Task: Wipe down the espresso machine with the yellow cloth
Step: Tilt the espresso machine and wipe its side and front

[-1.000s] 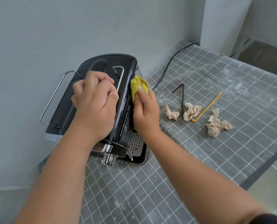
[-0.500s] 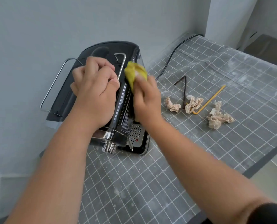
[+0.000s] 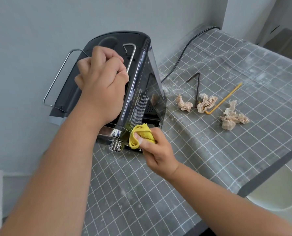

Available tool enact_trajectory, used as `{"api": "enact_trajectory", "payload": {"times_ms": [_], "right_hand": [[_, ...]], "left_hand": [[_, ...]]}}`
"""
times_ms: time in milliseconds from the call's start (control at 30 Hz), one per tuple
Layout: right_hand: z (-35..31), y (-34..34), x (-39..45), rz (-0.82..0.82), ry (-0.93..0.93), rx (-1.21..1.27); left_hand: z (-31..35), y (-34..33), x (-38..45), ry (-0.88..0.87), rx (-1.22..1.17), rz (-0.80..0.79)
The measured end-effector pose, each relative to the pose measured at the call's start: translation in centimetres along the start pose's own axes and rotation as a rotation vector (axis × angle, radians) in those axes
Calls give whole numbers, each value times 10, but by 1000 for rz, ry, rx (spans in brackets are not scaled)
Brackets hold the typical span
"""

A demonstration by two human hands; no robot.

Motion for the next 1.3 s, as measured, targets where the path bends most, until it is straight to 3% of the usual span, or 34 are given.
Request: {"api": "enact_trajectory", "payload": {"times_ms": [200, 400, 567, 1000, 1167, 1233, 1300], "right_hand": [[-33, -6, 24, 5, 119, 123], [-9, -4, -8, 7, -103, 73], [-30, -7, 27, 45, -21, 116], [-17, -5, 0, 35, -79, 35], [-43, -12, 39, 120, 38, 82], [-29, -7, 59, 223, -46, 66], [3, 3, 78, 350, -249, 53]], "left_hand": [[0, 0, 0, 0, -1, 2], [-1, 1, -2, -9, 1, -12], [-1, 1, 0, -1, 21, -9], [1, 2, -3, 12, 52, -14], [1, 2, -1, 23, 56, 0], [0, 3, -1, 24, 45, 2], [0, 2, -2, 18, 41, 0]]}}
Point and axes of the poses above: each hand's wrist, its own x-axis towards the middle knuckle, its own y-axis out of the back of the hand, z = x × y, the point moved 5 cm from there along x, towards the middle knuckle, and after that the axes turned 8 degrees about x, right-handed, at the moved point
